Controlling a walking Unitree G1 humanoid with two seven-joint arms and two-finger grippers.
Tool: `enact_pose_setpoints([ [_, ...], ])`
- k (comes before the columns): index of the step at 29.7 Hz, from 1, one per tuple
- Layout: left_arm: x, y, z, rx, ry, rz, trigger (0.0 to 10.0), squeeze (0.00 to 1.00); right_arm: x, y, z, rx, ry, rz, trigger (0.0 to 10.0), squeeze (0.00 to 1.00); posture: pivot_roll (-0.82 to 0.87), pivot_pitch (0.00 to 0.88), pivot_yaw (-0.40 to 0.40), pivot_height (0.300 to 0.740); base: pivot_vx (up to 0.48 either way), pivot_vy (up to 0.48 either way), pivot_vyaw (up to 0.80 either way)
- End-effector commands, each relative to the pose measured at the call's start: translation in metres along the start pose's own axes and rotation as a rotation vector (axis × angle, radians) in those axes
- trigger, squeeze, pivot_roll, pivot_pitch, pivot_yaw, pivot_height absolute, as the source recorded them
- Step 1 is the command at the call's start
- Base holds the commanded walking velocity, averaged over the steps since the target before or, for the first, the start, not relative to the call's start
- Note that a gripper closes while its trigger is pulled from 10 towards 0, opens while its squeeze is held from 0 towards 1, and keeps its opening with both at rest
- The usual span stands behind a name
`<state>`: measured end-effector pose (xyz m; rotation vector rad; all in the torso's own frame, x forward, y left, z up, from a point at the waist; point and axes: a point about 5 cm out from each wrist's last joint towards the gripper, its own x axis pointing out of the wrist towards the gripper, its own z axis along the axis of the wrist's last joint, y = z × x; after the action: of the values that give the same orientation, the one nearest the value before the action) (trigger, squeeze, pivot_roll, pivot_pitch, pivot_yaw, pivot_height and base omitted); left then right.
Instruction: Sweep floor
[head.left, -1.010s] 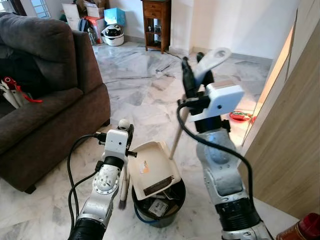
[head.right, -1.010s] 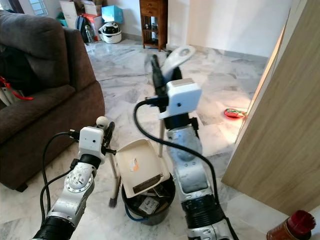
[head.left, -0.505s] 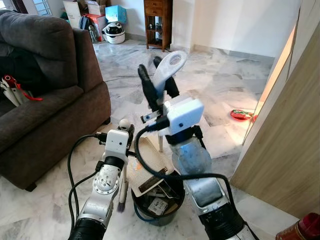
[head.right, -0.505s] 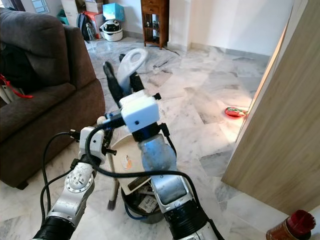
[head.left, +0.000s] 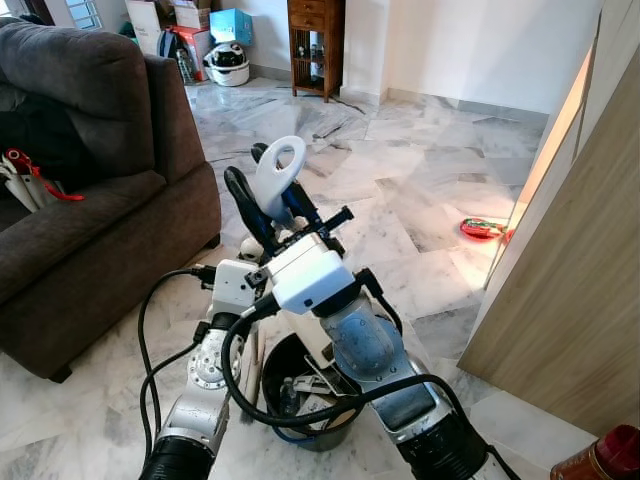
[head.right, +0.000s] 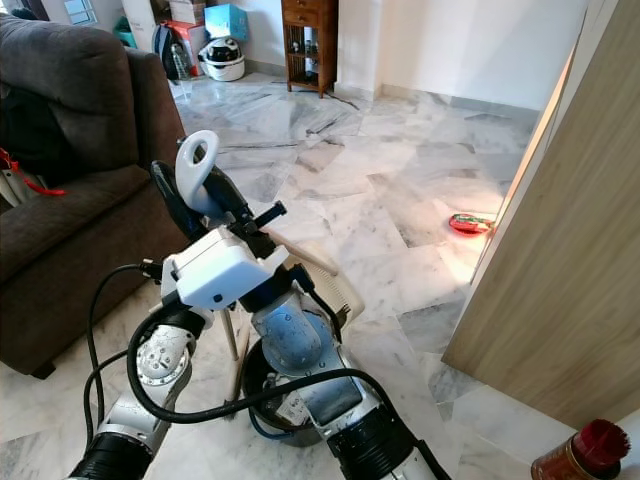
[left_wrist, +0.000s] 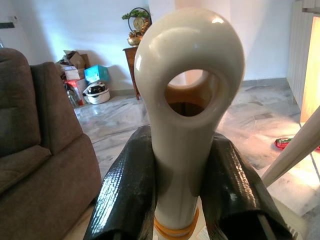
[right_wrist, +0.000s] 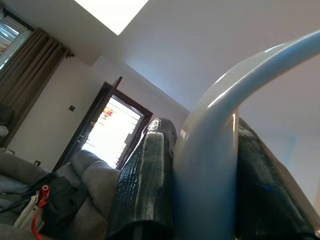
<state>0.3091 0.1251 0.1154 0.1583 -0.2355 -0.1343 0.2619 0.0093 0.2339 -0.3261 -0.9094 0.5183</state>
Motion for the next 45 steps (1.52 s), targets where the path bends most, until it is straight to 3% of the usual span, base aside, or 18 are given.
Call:
enact_pose_setpoints([
  [1, 0.006, 0.001, 0.013, 0.007, -0.071, -0.003, 10.0, 0.0, 0.006, 0.003, 0.013, -0.018, -0.084, 0.017, 10.0, 0.0, -0.02, 0.0, 0.036, 0.74, 0.0, 0.0, 0.0],
  [4, 0.006, 0.001, 0.013, 0.005, -0.07, -0.005, 10.0, 0.0, 0.005, 0.005, 0.014, -0.034, -0.087, 0.027, 10.0, 0.0, -0.02, 0.0, 0.035, 0.74, 0.0, 0.0, 0.0],
  [7, 0.006, 0.001, 0.013, 0.005, -0.071, -0.004, 10.0, 0.0, 0.004, 0.011, 0.014, -0.12, -0.111, 0.095, 10.0, 0.0, -0.02, 0.0, 0.034, 0.74, 0.0, 0.0, 0.0],
  [18, 0.006, 0.001, 0.012, 0.005, -0.067, -0.009, 10.0, 0.0, 0.002, 0.013, 0.011, -0.071, -0.077, 0.079, 10.0, 0.0, -0.02, 0.0, 0.037, 0.74, 0.0, 0.0, 0.0],
  [28, 0.007, 0.001, 0.012, 0.009, -0.064, -0.011, 10.0, 0.0, 0.001, 0.007, 0.002, -0.117, -0.037, 0.06, 10.0, 0.0, -0.03, 0.0, 0.037, 0.74, 0.0, 0.0, 0.0],
  [30, 0.007, 0.0, 0.011, 0.007, -0.063, -0.01, 10.0, 0.0, -0.002, -0.012, -0.012, -0.202, 0.027, -0.004, 10.0, 0.0, -0.03, 0.0, 0.036, 0.74, 0.0, 0.0, 0.0],
  [32, 0.007, 0.001, 0.011, 0.007, -0.063, -0.01, 10.0, 0.0, -0.002, -0.015, -0.014, -0.207, 0.033, -0.015, 10.0, 0.0, -0.03, 0.0, 0.036, 0.74, 0.0, 0.0, 0.0],
  [36, 0.007, 0.0, 0.011, 0.004, -0.063, -0.011, 10.0, 0.0, -0.016, -0.048, -0.038, -0.329, 0.143, -0.091, 10.0, 0.0, -0.03, 0.0, 0.035, 0.74, 0.0, 0.0, 0.0],
  [40, 0.006, -0.001, 0.011, 0.002, -0.064, -0.014, 10.0, 0.0, -0.028, -0.062, -0.048, -0.349, 0.206, -0.141, 10.0, 0.0, -0.03, 0.0, 0.033, 0.74, 0.0, 0.0, 0.0],
  [43, 0.006, -0.001, 0.011, 0.001, -0.065, -0.015, 10.0, 0.0, -0.049, -0.082, -0.066, -0.361, 0.315, -0.225, 10.0, 0.0, -0.03, 0.0, 0.028, 0.74, 0.0, 0.0, 0.0],
  [45, 0.006, -0.001, 0.012, 0.001, -0.065, -0.014, 10.0, 0.0, -0.054, -0.085, -0.069, -0.366, 0.338, -0.232, 10.0, 0.0, -0.03, 0.0, 0.028, 0.74, 0.0, 0.0, 0.0],
])
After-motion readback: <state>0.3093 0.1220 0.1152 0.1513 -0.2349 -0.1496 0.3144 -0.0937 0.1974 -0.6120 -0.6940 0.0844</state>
